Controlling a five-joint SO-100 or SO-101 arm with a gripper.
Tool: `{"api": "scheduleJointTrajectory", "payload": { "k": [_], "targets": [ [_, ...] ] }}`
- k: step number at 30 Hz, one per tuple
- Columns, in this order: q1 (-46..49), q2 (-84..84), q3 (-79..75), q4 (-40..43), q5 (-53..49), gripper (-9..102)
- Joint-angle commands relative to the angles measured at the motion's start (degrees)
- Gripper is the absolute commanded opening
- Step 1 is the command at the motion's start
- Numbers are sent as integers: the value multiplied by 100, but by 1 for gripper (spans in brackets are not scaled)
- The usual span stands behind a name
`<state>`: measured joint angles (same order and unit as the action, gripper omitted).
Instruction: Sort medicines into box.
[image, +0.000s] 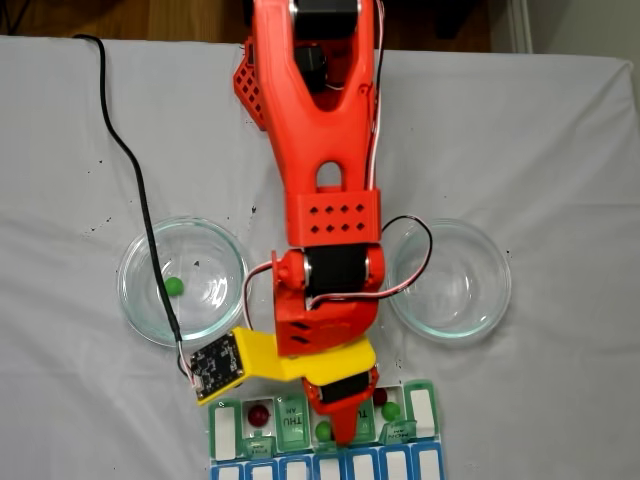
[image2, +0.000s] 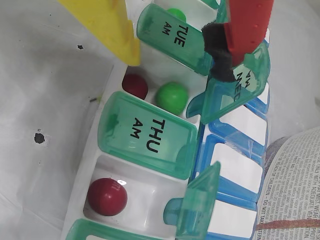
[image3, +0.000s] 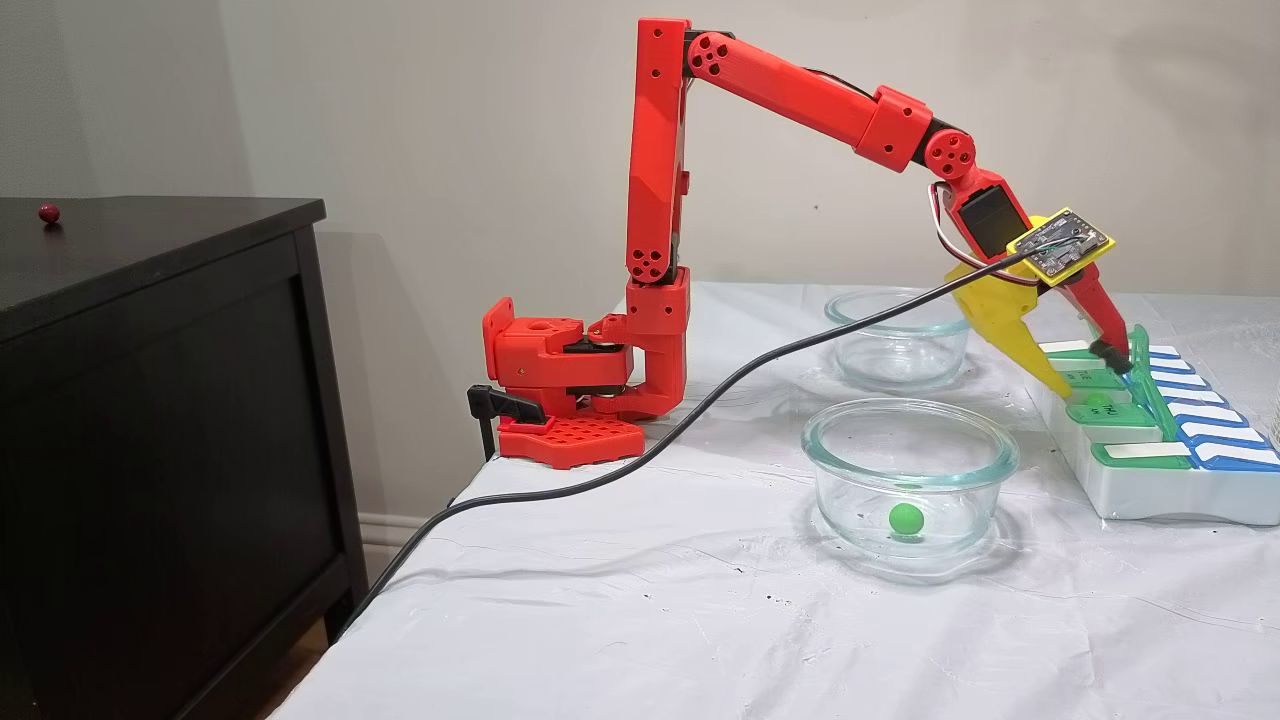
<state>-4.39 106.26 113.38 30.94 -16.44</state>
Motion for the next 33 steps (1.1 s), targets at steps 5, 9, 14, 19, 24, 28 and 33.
{"api": "scheduleJointTrajectory", "payload": {
  "k": [5,9,14,19,24,28,33],
  "targets": [
    [237,800,-668,756,-369,10],
    [448,1626,-686,1670,-1055,0],
    [905,2188,-844,2742,-2162,0],
    [1617,2408,-984,3604,-3067,0],
    [2347,2584,-668,3911,-2628,0],
    [2909,2294,-439,4078,-1907,1],
    [3085,2241,-158,3973,-1222,3]
  ]
}}
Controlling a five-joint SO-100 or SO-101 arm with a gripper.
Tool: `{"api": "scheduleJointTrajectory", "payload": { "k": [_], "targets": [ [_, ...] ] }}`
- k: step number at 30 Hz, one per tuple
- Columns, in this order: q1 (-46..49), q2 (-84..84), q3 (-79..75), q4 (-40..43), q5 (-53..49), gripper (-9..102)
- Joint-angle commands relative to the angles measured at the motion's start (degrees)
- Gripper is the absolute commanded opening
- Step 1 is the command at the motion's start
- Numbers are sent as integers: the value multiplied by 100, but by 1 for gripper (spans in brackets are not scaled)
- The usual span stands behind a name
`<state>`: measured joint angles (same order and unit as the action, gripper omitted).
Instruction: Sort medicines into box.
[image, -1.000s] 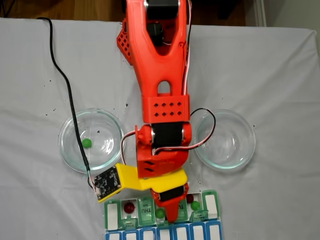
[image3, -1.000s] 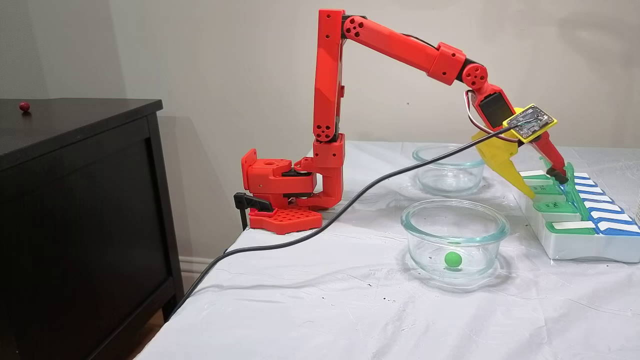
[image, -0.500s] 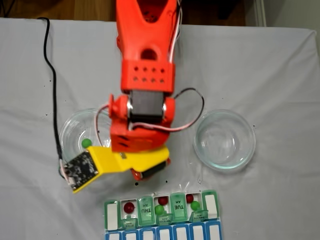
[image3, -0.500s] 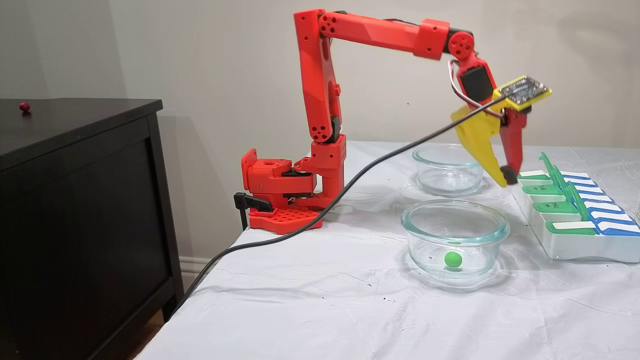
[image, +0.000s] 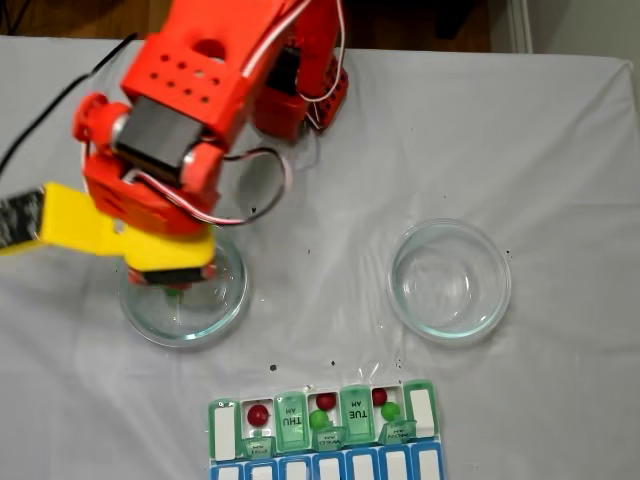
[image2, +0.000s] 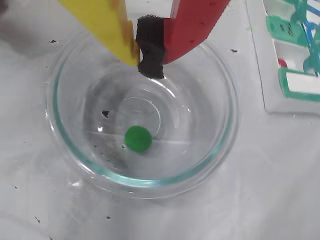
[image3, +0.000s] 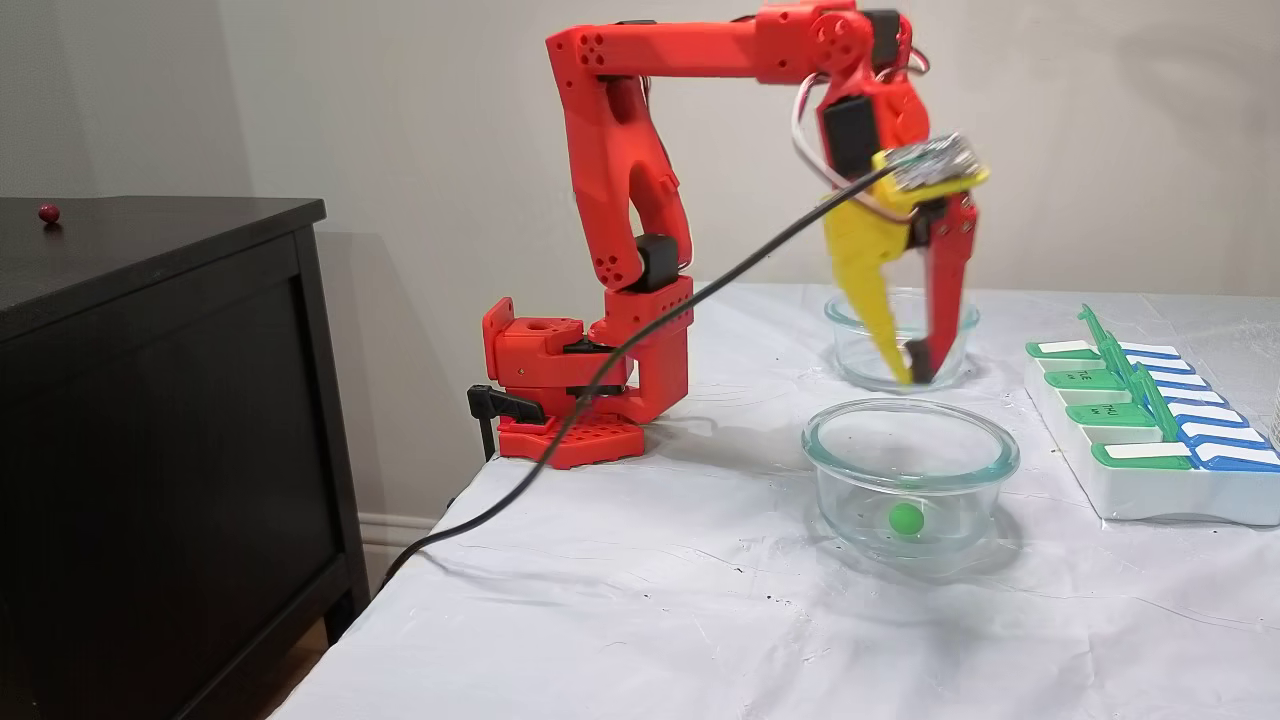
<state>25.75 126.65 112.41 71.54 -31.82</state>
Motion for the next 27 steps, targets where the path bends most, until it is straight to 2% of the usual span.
{"api": "scheduleJointTrajectory", "payload": {
  "k": [1,2,5,8,14,27],
  "targets": [
    [88,105,-62,-79,343,4],
    [97,-18,-88,-62,378,6],
    [62,-413,-158,-70,510,21],
    [-18,-712,-167,-167,615,25],
    [88,-914,-53,-466,589,27],
    [633,-1020,193,-606,-193,29]
  ]
}}
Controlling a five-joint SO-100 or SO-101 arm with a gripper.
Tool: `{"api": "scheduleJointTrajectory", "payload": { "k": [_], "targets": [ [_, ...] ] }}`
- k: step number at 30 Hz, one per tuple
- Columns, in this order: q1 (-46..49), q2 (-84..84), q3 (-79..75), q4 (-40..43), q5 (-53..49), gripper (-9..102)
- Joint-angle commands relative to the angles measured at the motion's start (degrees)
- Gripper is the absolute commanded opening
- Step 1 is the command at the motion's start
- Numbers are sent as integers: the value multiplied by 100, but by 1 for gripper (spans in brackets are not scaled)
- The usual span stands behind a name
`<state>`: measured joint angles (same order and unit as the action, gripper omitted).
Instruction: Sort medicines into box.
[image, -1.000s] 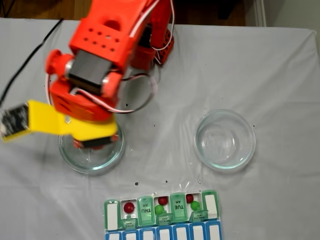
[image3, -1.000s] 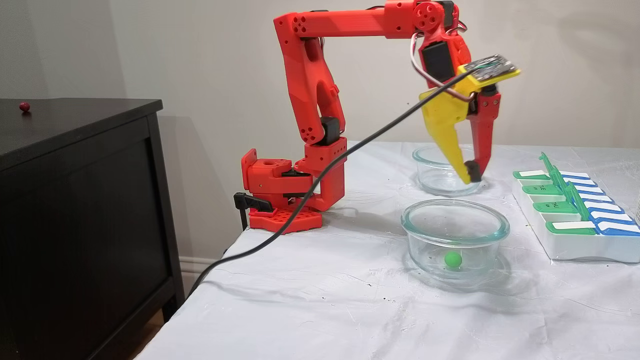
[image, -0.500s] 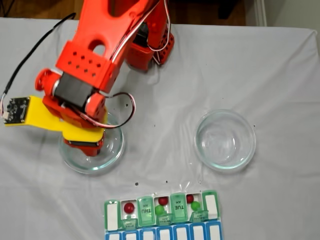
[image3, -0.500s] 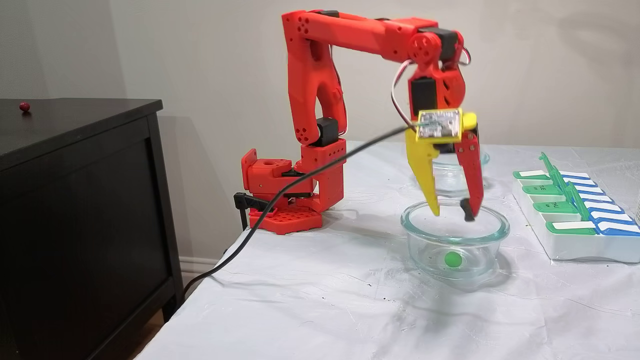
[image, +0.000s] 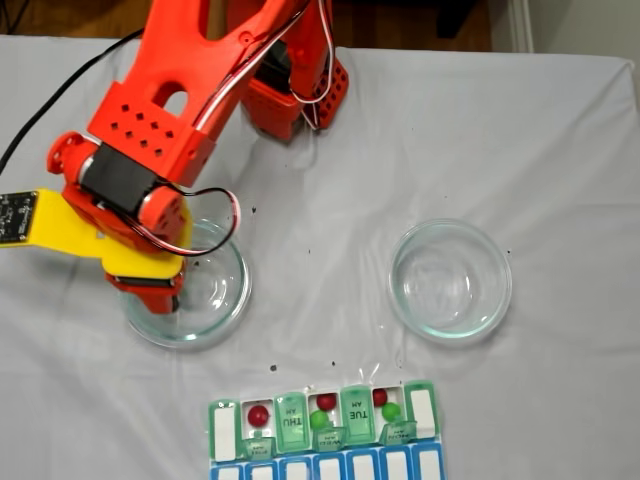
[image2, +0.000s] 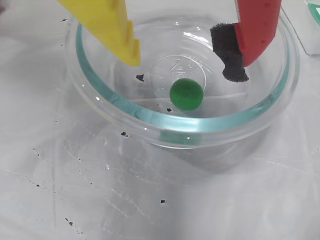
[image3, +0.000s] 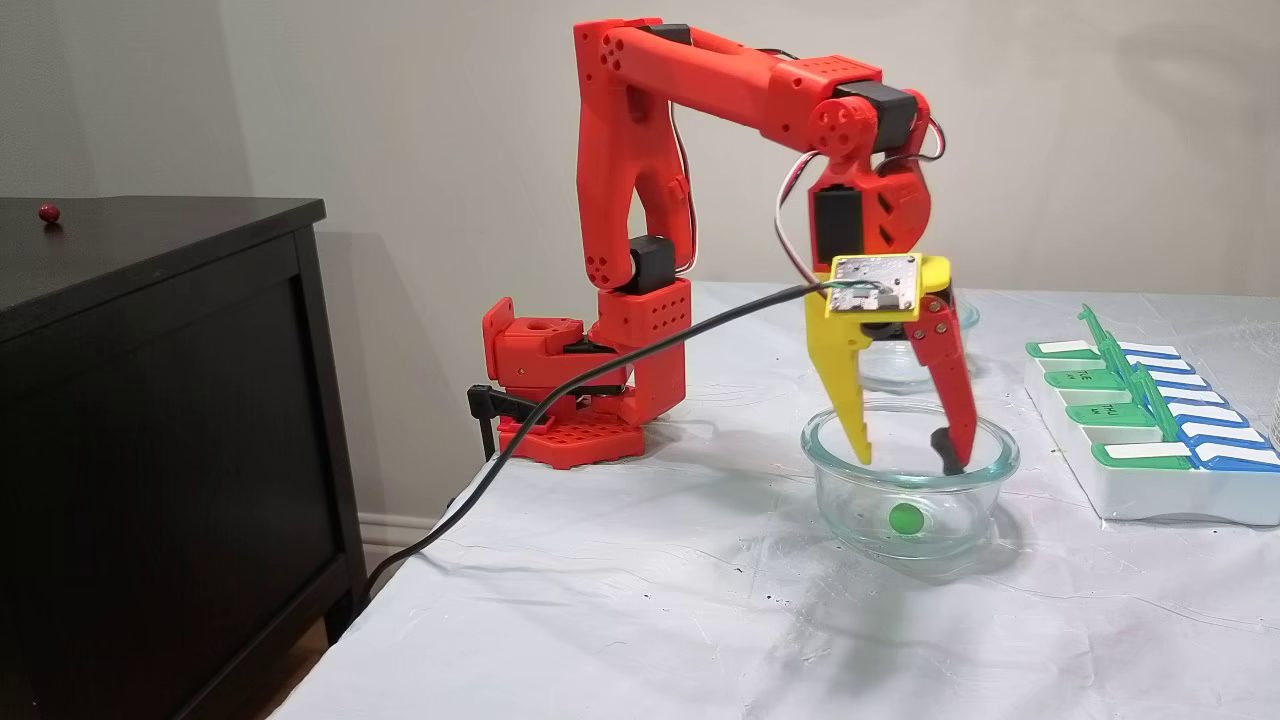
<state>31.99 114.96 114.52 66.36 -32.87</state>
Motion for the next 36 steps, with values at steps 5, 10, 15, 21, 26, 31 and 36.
{"api": "scheduleJointTrajectory", "payload": {
  "k": [5,10,15,21,26,31,36],
  "targets": [
    [79,413,325,-316,-211,29],
    [105,352,387,-519,-299,29],
    [79,281,475,-826,-360,28],
    [53,114,527,-1090,-378,27],
    [35,-35,475,-1204,-431,25],
    [-9,-26,642,-1336,-510,25],
    [-26,-18,694,-1441,-519,23]
  ]
}}
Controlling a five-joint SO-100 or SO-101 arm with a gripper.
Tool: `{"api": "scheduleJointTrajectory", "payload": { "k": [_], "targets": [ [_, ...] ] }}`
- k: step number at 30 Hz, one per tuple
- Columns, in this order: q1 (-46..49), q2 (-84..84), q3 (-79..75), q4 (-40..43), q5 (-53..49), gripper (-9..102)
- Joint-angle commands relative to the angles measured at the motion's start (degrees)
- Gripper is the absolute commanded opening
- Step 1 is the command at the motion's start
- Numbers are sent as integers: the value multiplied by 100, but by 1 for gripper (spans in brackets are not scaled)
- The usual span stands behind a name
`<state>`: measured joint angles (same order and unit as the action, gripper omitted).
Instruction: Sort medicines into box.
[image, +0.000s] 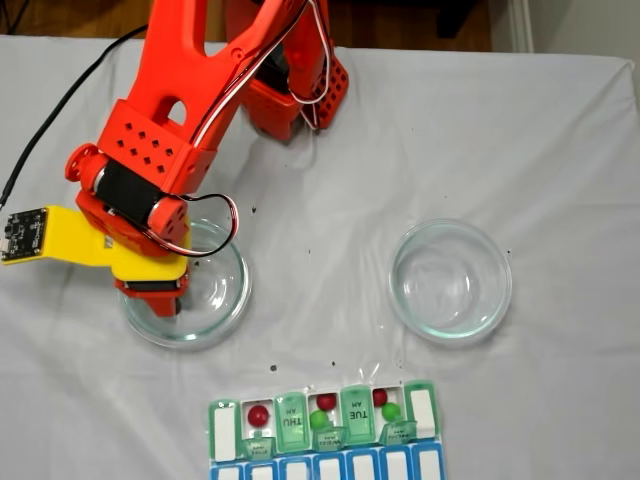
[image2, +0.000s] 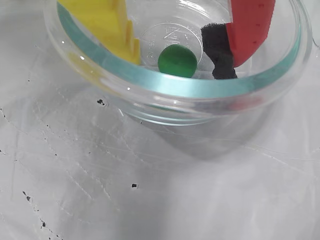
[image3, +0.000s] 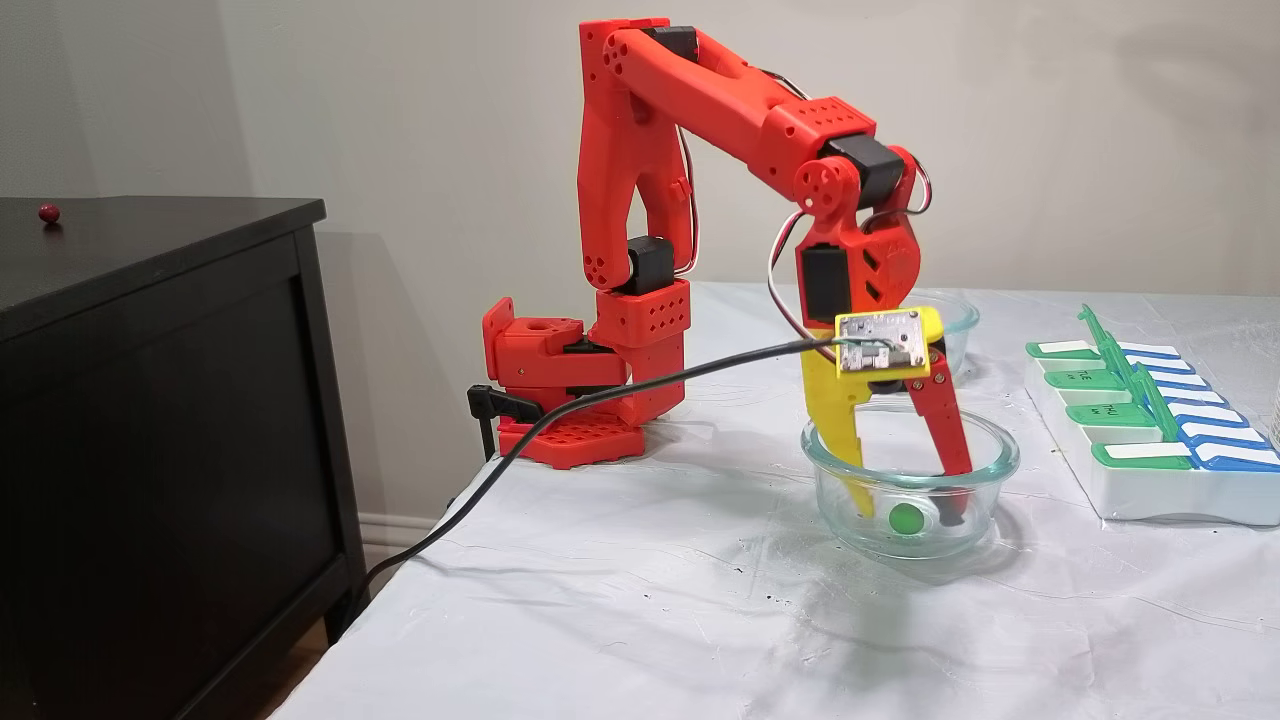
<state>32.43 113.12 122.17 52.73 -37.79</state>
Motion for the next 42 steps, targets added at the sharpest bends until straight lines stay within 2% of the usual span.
{"api": "scheduleJointTrajectory", "payload": {
  "k": [1,34,42],
  "targets": [
    [-88,149,-53,-79,-35,22],
    [-141,272,272,-694,-53,19],
    [-149,281,334,-782,-88,12]
  ]
}}
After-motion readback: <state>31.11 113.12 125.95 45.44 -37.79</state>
